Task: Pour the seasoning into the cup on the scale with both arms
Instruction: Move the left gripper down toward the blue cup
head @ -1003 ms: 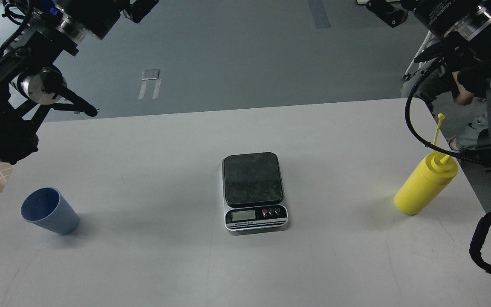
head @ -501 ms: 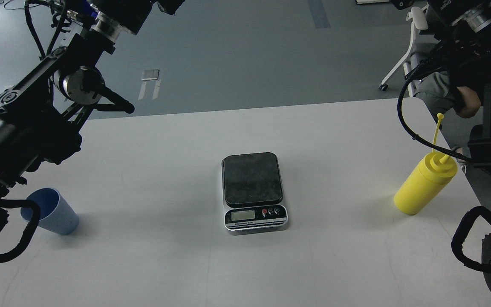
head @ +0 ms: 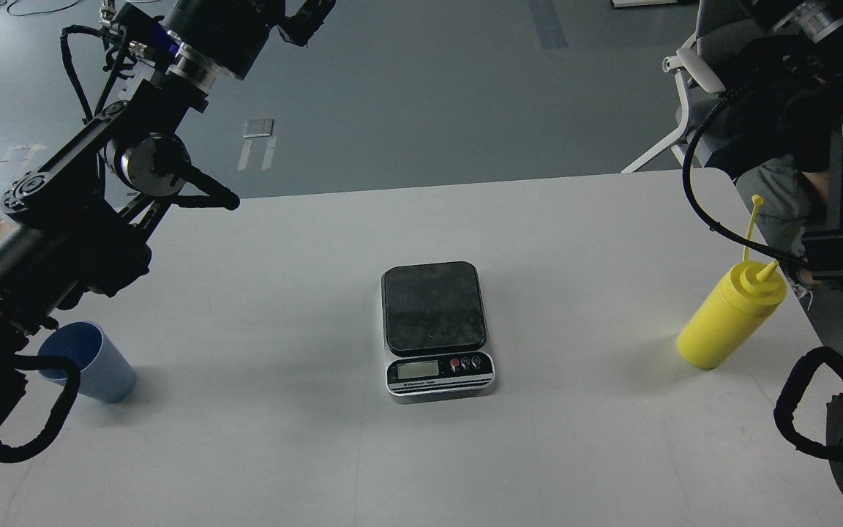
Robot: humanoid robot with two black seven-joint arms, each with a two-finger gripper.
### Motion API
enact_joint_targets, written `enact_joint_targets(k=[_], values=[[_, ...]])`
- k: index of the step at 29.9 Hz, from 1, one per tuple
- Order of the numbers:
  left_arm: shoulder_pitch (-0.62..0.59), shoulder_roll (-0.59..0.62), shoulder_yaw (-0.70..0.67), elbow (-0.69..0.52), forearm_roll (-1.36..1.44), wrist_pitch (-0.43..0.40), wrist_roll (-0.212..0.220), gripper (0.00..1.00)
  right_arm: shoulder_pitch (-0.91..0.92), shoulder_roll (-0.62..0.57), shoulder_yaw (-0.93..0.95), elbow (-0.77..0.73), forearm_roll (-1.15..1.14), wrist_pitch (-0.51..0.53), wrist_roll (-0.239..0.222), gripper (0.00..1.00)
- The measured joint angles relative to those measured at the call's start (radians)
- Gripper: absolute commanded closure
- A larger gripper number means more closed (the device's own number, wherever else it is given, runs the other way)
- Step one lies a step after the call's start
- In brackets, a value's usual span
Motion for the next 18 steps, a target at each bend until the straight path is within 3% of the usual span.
enact_joint_targets(k=[18], values=[[0.002,0.018,0.006,-0.001,0.001,0.0,0.0,0.02,-0.025,-0.002,0.002,0.0,-0.031,0.0,-0.002,0.0]])
